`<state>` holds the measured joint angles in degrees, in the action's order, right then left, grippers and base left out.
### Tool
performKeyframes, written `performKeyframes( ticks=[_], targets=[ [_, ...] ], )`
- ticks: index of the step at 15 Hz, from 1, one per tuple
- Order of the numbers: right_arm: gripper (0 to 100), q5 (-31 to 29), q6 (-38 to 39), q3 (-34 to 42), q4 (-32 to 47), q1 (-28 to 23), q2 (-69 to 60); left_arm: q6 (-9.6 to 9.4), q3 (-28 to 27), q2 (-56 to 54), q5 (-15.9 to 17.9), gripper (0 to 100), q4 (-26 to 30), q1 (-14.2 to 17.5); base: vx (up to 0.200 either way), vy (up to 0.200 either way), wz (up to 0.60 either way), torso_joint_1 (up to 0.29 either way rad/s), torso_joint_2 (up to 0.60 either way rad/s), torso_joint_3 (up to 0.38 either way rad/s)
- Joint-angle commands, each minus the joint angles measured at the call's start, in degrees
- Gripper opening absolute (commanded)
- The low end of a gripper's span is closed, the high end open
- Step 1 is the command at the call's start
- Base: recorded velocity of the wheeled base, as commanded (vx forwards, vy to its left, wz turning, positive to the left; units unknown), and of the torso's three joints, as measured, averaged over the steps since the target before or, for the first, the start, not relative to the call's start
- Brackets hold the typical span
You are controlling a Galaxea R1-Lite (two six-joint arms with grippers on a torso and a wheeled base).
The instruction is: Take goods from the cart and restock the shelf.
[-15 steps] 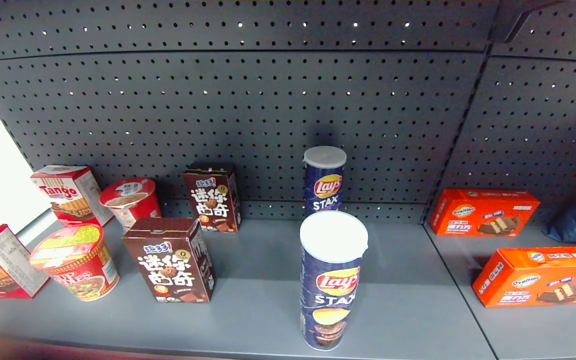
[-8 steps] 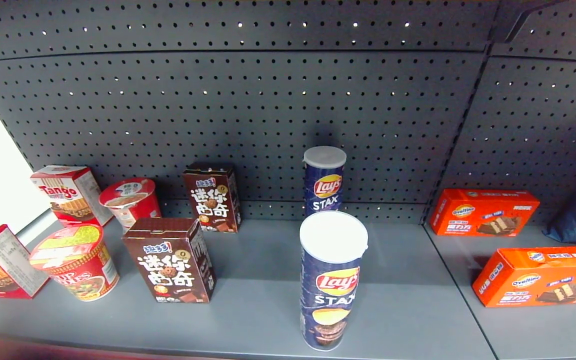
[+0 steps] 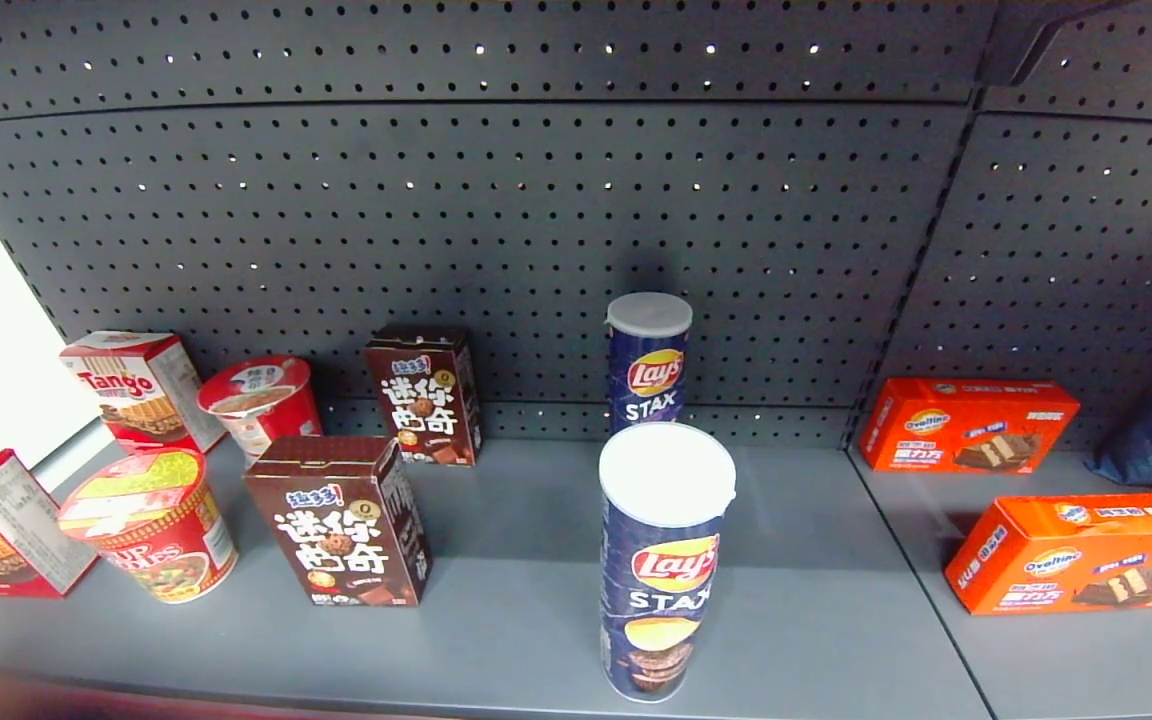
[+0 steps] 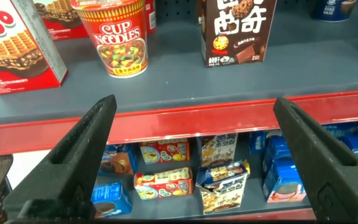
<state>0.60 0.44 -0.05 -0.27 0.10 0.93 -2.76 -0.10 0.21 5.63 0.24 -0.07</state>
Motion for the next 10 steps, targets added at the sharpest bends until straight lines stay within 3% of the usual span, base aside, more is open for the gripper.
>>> performKeyframes(
  ticks=[1,10],
  targets=[
    [100,0.02,0.0,0.05,-0.08,-0.01,-0.75,-0.06,0.01,-0.03,-0.01,100,0.02,-0.01,0.0,0.0,0.0,0.0,0.0,0.0],
    [100,0.02,-0.09,-0.04,0.09,-0.01,-0.75,-0.06,0.01,0.06,0.08,100,-0.07,-0.01,0.0,0.0,0.0,0.0,0.0,0.0]
  ],
)
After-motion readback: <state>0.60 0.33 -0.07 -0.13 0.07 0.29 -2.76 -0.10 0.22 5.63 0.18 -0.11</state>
